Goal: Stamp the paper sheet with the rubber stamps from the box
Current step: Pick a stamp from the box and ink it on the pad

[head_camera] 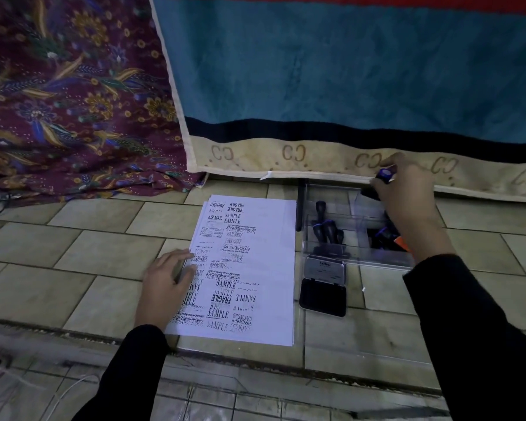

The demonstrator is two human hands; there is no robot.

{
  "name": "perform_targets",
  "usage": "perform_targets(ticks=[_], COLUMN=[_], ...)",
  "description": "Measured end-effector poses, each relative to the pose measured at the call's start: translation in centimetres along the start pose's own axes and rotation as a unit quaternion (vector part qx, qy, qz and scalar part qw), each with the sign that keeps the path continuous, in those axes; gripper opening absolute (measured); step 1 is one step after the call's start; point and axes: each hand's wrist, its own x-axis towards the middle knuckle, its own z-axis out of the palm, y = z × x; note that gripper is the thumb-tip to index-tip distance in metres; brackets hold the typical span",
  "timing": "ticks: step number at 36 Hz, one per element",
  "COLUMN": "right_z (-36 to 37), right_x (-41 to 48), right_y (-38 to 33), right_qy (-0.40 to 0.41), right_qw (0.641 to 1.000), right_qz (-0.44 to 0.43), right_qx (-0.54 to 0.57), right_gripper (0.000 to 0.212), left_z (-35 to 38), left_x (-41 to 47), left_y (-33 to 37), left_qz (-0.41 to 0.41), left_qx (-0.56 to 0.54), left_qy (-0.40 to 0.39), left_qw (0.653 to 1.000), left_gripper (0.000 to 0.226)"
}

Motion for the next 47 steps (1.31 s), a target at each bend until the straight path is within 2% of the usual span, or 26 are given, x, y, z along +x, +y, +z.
perform_targets(ticks=[2, 4, 11, 15, 28, 34, 40, 47], right_z=[-1.0, -1.6, -0.9, 0.0, 1.6, 1.7, 1.5, 1.2], right_x=[-2.7, -5.7, -14.6, -16.9, -18.2, -18.3, -18.3, -17.5], right_y=[-1.4, -2.6, -3.2, -2.6, -2.1, -2.4, -2.1, -2.2], right_qy=[0.013, -0.011, -0.126, -0.154, -0.148, -0.172, -0.17, -0.202], right_qw=[0.998, 0.994, 0.983, 0.979, 0.978, 0.973, 0.973, 0.967], right_qz=[-0.02, -0.027, -0.085, -0.089, -0.108, -0.125, -0.138, -0.145], right_qx=[0.061, 0.107, 0.107, 0.105, 0.097, 0.085, 0.075, 0.064], right_gripper=[0.022, 0.019, 0.023, 0.023, 0.026, 0.032, 0.029, 0.027], left_z=[0.0, 0.0, 0.0, 0.0, 0.0, -0.1, -0.1, 0.0], left_x=[0.0, 0.1, -0.1, -0.1, -0.1, -0.1, -0.1, -0.1], left_y=[-0.1, -0.1, 0.0, 0.0, 0.1, 0.2, 0.1, -0.1], left_qz=[0.0, -0.006, -0.018, -0.015, -0.019, -0.022, -0.016, -0.012], left_qx=[-0.001, -0.004, -0.017, -0.019, -0.016, -0.017, -0.009, -0.008], left_qy=[-0.002, -0.005, -0.008, -0.007, -0.008, -0.008, -0.008, -0.005], left_qw=[1.0, 1.0, 1.0, 1.0, 1.0, 1.0, 1.0, 1.0], left_gripper=[0.034, 0.035, 0.033, 0.032, 0.033, 0.034, 0.035, 0.024])
